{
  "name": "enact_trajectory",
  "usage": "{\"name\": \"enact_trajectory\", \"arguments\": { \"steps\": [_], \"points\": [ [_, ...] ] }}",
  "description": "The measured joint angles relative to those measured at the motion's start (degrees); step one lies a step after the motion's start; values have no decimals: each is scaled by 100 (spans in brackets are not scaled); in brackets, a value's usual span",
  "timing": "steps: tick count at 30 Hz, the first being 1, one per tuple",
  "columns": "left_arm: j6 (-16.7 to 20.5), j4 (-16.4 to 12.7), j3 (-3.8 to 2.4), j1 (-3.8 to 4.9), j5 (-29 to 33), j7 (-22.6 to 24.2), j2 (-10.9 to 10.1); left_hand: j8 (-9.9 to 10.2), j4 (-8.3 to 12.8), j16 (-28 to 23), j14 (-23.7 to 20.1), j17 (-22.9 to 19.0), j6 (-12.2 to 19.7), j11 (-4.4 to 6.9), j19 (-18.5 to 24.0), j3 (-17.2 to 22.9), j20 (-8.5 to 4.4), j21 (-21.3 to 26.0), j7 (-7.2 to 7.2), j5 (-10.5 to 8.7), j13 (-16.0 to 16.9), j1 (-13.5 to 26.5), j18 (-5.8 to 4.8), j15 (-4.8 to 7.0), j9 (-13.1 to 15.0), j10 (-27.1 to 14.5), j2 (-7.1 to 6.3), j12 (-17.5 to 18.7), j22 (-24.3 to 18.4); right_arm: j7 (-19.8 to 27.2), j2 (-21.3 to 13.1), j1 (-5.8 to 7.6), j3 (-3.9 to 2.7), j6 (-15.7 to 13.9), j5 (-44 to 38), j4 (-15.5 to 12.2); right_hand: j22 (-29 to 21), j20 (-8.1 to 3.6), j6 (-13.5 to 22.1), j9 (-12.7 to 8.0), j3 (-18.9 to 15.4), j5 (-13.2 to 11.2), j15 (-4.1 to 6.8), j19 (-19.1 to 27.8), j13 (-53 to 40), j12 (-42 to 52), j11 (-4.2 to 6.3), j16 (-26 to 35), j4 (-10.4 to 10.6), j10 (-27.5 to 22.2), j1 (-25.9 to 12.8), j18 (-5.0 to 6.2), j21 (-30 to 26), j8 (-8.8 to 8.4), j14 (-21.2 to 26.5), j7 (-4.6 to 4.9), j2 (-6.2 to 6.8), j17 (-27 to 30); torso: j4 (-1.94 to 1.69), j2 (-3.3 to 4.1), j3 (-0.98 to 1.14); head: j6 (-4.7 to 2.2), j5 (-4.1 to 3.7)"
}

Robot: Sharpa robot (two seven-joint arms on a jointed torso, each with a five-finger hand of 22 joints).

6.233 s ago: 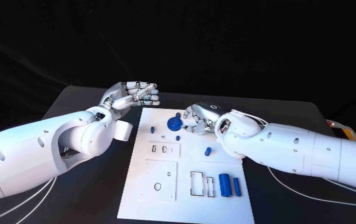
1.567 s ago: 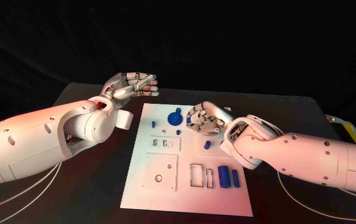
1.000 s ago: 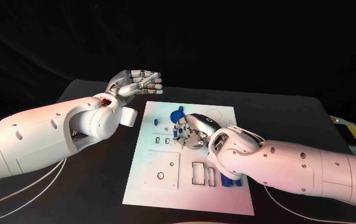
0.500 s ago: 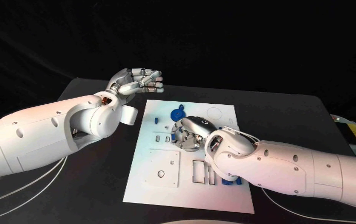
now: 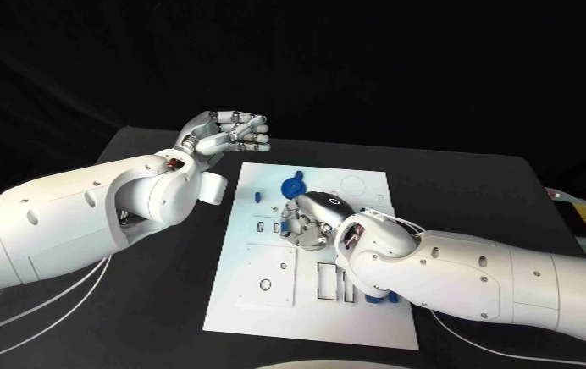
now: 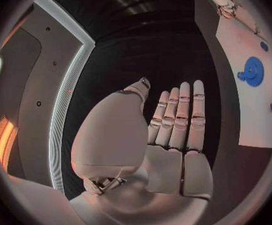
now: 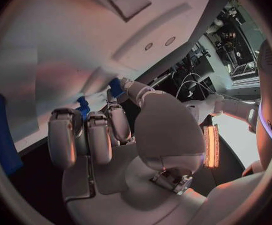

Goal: Assemble the parts on the task board

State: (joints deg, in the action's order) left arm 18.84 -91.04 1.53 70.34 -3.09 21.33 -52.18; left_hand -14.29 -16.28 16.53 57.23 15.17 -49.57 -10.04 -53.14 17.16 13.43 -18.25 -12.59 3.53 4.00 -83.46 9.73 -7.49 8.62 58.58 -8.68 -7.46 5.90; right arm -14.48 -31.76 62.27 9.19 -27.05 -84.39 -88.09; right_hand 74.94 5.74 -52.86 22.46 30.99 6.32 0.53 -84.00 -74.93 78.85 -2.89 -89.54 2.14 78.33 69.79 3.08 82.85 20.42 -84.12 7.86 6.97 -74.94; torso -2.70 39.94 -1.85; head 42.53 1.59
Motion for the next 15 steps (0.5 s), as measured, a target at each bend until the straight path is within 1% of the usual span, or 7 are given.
{"name": "enact_trajectory", "arguments": {
  "steps": [5, 9, 10, 12, 15],
  "points": [
    [-2, -1, 0, 0, 0, -3, -7, 0, 0, 0, 0, -1, 0, 0, 0, 0, 0, 0, 0, 0, 0, 0, 0, 0, 0, 0, 0, 0, 0, 0, 19, -1, 0, 2, -43, 54, 0, 0, 7, 115, -9, 0, 0, 0, 0, 0, 0, 0, 8, 0, -43, 0, 0, 1, 0, -10, 44, 0, 0, -2, 0, -1, 4],
    [-3, -3, 0, 0, 0, -5, -10, 0, 0, 0, 0, -1, 0, 0, 0, 0, 0, 0, 0, 0, 0, 0, 0, 0, 0, 0, 0, 0, 0, 10, 34, 1, -2, 1, -83, 94, 0, 0, 7, 115, -9, -1, 0, 0, 6, 0, 0, 0, 8, 0, -43, 0, 0, 2, 0, -11, 44, 0, 2, -2, 0, -1, 8],
    [-4, -3, 0, 0, 0, -6, -11, 0, 0, 0, 0, -1, 0, 0, 0, 0, 0, 0, 0, 0, 0, 0, 0, 0, 0, 0, 0, 0, 0, 12, 37, 1, -2, 1, -92, 102, -1, 0, 7, 114, -9, -1, 0, 0, 15, 0, 0, 0, 8, 0, -74, 0, 0, 2, 0, -11, 74, 1, 2, -2, -1, -2, 8],
    [-4, -3, 0, 0, 0, -7, -13, 0, 0, 0, 0, 1, 0, -2, 0, 0, 0, 0, 0, 0, -1, 0, 0, 0, 0, 2, 0, 0, 0, 16, 43, 2, -2, 1, -109, 116, -1, 0, 7, 110, -27, -1, 0, 0, 35, -6, 0, 0, 23, 0, -75, 0, -5, 3, 0, -12, 75, 1, 2, -2, -1, -3, 8],
    [-6, -3, 0, 0, 0, -9, -15, 0, 0, 0, 0, 12, 0, -20, 0, 0, 0, 0, 0, 0, -1, 0, 0, 0, 0, 21, 0, 0, -5, 17, 49, 2, 0, 1, -130, 130, -1, 0, 30, 96, -59, 0, 0, 0, 103, -79, -27, 0, -6, -80, -110, 0, -43, 14, 0, -26, 148, 1, 2, -2, -1, -4, 4]
  ]
}}
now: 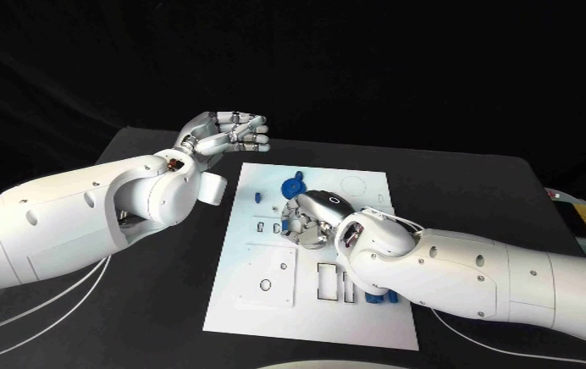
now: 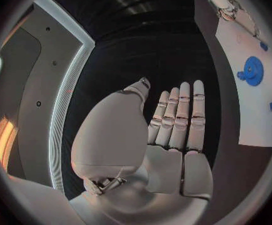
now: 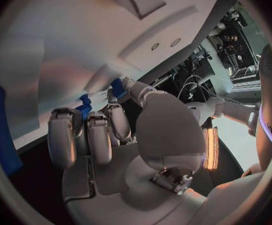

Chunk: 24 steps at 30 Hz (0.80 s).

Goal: Assemble the parts on the task board

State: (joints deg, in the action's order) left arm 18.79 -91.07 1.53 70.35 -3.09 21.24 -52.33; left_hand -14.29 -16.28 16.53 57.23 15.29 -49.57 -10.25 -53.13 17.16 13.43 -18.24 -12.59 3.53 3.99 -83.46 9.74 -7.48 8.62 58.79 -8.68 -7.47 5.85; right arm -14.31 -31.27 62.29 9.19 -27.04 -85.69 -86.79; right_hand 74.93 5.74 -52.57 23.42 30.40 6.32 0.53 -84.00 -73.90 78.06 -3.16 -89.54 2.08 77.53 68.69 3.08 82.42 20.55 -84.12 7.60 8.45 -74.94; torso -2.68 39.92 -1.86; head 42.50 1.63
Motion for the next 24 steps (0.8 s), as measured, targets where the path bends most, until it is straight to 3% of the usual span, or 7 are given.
{"name": "enact_trajectory", "arguments": {
  "steps": [8, 12, 24],
  "points": [
    [-4, 0, 0, 0, 0, -4, -2, 0, 0, 0, 0, 0, 0, 0, 0, 0, 0, 0, 0, 0, 0, 0, 0, 0, 0, 0, 0, 0, 0, 1, 15, -8, 9, 14, -38, 29, -1, 0, 113, -32, -76, -3, 0, 0, 105, -77, -39, 0, -3, -81, -33, 0, -27, -45, 0, 71, 118, 0, 0, -2, 3, -1, -3],
    [-5, 2, 0, 0, 0, -6, -3, 0, 0, 0, 0, -1, 0, 0, 0, 0, 0, 0, 0, 0, 0, 0, 0, 0, 0, 0, 0, 0, 0, 5, 17, -8, 9, 17, -49, 31, -1, 0, 131, -47, -206, -135, 0, 0, 117, -107, -60, 0, 78, -102, -114, 0, -48, -64, 0, 90, 199, 1, 0, -2, 3, 2, -3],
    [-14, 5, 0, 0, 0, -14, -4, 0, 0, 0, 0, 4, 0, 0, 0, 0, 0, 0, 0, 0, -1, 0, 0, 0, 0, 0, 0, 0, 1, 20, 25, -16, 18, -8, -63, 28, -2, 32, 335, -88, -465, -190, -21, 74, 232, -211, -102, 0, 227, -245, -189, 0, -159, -162, 21, 131, 274, 1, 1, -1, 1, -11, -13]
  ]
}}
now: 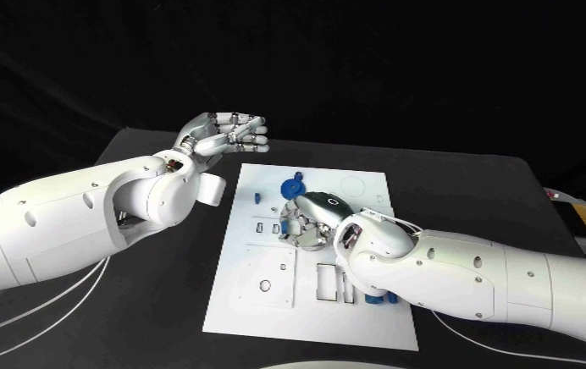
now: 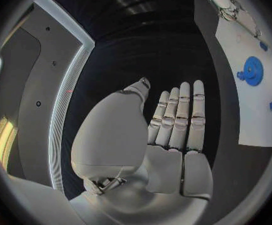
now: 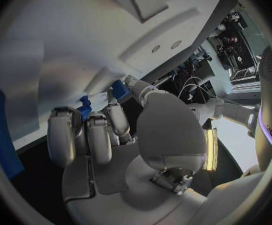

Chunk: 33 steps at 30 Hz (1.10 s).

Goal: Assemble the parts on the task board

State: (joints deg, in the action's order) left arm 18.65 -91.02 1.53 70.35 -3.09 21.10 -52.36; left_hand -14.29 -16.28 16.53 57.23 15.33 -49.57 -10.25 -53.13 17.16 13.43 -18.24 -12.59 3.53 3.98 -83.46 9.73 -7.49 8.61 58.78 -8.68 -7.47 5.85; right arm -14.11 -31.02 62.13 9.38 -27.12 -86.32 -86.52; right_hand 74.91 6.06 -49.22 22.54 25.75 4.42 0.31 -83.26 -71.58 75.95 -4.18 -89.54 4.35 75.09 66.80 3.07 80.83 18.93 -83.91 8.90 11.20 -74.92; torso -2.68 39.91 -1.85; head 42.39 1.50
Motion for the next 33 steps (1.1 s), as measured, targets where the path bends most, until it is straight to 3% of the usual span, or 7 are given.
{"name": "enact_trajectory", "arguments": {
  "steps": [12, 18, 23, 25, 27, 31, 33],
  "points": [
    [-21, 64, 0, 0, -67, -92, -3, -7, -22, 61, 111, 95, -9, 76, -154, -77, -24, -40, 9, 0, 8, 24, 0, 61, 8, 76, 24, 0, 3, 139, -215, -16, 3, -260, 26, -239, -1, 143, 558, -256, -742, 82, -145, 143, 297, -238, -174, 67, 366, -358, 102, 0, -264, -393, -1, 189, 48, 0, -4, -7, 4, -24, -7],
    [-77, 228, 0, 0, -511, -387, 6, -205, -39, 795, 1319, 703, -315, 360, -1028, -199, -430, -649, 230, 0, 106, 228, -1, 444, 100, 843, 43, -160, 260, 560, -668, 116, -73, -549, 260, -597, -1, 163, 560, -307, -798, 239, -165, 205, 343, -238, -204, 91, 387, -389, 365, -1, -366, -440, -21, 191, -85, 1, 5, -30, 14, -45, -4],
    [-197, 360, 2, 1, -1199, -926, 69, -385, -22, 2246, 2347, 1881, -609, 618, -1749, -342, -784, -1524, 402, 0, 357, 523, -1, 757, 255, 1472, 25, -517, 727, 1241, -1121, 367, -106, -774, 1024, -774, -1, 158, 535, -327, -788, 458, -165, 291, 377, -265, -196, 142, 377, -438, 572, 0, -529, -440, -21, 202, -194, 1, 20, -70, 25, -34, 10],
    [-288, 399, 5, 1, -1515, -1198, 107, -529, -30, 3215, 2382, 2837, -606, 740, -1869, -495, -906, -2179, 489, 0, 745, 890, -1, 833, 397, 1680, 71, -1016, 1228, 1478, -1309, 466, -117, -824, 1413, -822, -1, 143, 436, -327, -788, 636, -165, 307, 390, -265, -173, 156, 378, -461, 583, 0, -562, -440, -21, 174, -205, 1, 29, -90, 32, -25, 24],
    [-429, 427, 11, 0, -1960, -1569, 174, -839, -31, 3724, 2335, 3393, -553, 811, -1936, -590, -973, -3292, 579, 0, 1474, 1079, -50, 909, 656, 1544, 128, -1904, 2408, 1729, -1561, 599, -122, -864, 1920, -878, 1, 142, 430, -327, -788, 670, -165, 307, 396, -265, -173, 156, 377, -461, 583, 0, -562, -440, -21, 167, -205, 1, 36, -109, 36, -13, 36],
    [-677, 438, 16, 0, -2675, -2161, 294, -1544, -69, 3956, 2334, 3770, -385, 911, -1981, -707, -1023, -4848, 720, -2, 3037, 1293, -188, 990, 1286, 1033, 247, -3742, 4209, 1992, -1852, 762, -134, -910, 2599, -886, 3, 143, 422, -327, -788, 702, -165, 307, 396, -265, -173, 156, 377, -461, 583, 0, -562, -436, -21, 166, -205, 1, 48, -144, 44, 2, 59],
    [-853, 447, 20, 0, -3103, -2545, 372, -1860, -61, 3956, 2336, 3826, -316, 939, -1996, -747, -1038, -5263, 777, -2, 3888, 1407, -267, 1007, 1576, 1060, 311, -4615, 4728, 2097, -1986, 836, -134, -922, 2936, -887, 3, 143, 386, -327, -788, 702, -165, 306, 396, -265, -173, 156, 377, -460, 583, 0, -562, -415, -21, 163, -205, 1, 55, -162, 49, 16, 71]
  ]
}}
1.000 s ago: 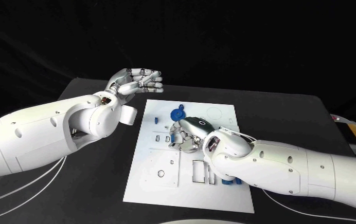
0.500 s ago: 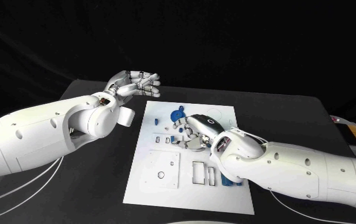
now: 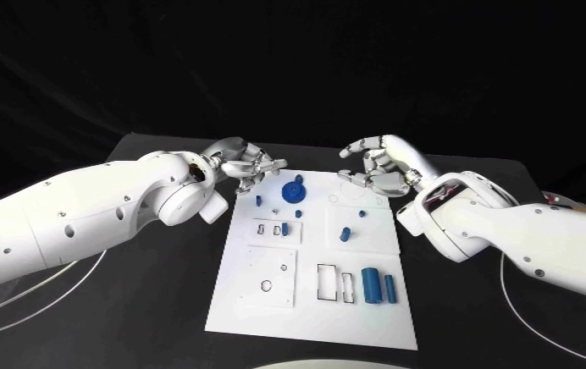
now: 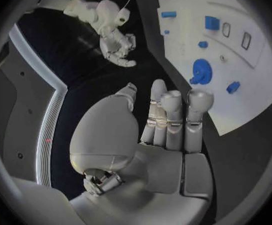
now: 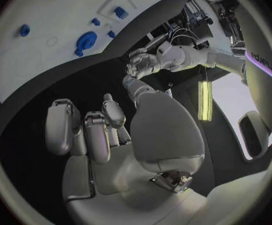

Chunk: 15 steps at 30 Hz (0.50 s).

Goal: Assemble the parts on the task board

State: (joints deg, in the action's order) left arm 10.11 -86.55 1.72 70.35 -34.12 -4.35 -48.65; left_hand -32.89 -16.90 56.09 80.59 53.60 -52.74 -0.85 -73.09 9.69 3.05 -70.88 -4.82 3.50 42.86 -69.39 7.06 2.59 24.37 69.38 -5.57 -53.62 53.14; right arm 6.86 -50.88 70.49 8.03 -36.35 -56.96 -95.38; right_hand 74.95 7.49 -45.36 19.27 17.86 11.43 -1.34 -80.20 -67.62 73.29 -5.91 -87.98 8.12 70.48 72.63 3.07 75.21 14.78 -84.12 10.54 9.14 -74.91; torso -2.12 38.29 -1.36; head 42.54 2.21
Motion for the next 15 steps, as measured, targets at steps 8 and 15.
{"name": "enact_trajectory", "arguments": {
  "steps": [8, 15],
  "points": [
    [-618, 61, 8, 2, -1340, -1318, 309, -574, -9, -29, 28, 75, 83, 106, -117, -84, -27, -528, 53, 0, 1372, 184, -88, 69, 547, 394, 119, -1269, 748, 148, -234, 100, 3, -2, 775, 100, -1, -22, 0, 0, -23, 22, 0, 25, 36, -25, 20, 0, 58, -20, 0, 7, -57, 5, 0, 0, 0, 0, 16, -54, 29, 55, 49],
    [-1065, 166, 10, 6, -2038, -1980, 536, -469, 0, -52, 27, 91, 338, 43, -116, -94, -27, -554, 22, 0, 1318, 215, -88, 68, 585, 331, 149, -1259, 797, 212, -268, 114, 7, -2, 1165, 172, -661, -6, 28, -35, -23, 101, 0, 817, 1199, -994, 3, 492, 154, -1125, 24, 365, -1237, 48, 1, 24, 24, 252, 16, -74, 46, 96, 82]
  ]
}}
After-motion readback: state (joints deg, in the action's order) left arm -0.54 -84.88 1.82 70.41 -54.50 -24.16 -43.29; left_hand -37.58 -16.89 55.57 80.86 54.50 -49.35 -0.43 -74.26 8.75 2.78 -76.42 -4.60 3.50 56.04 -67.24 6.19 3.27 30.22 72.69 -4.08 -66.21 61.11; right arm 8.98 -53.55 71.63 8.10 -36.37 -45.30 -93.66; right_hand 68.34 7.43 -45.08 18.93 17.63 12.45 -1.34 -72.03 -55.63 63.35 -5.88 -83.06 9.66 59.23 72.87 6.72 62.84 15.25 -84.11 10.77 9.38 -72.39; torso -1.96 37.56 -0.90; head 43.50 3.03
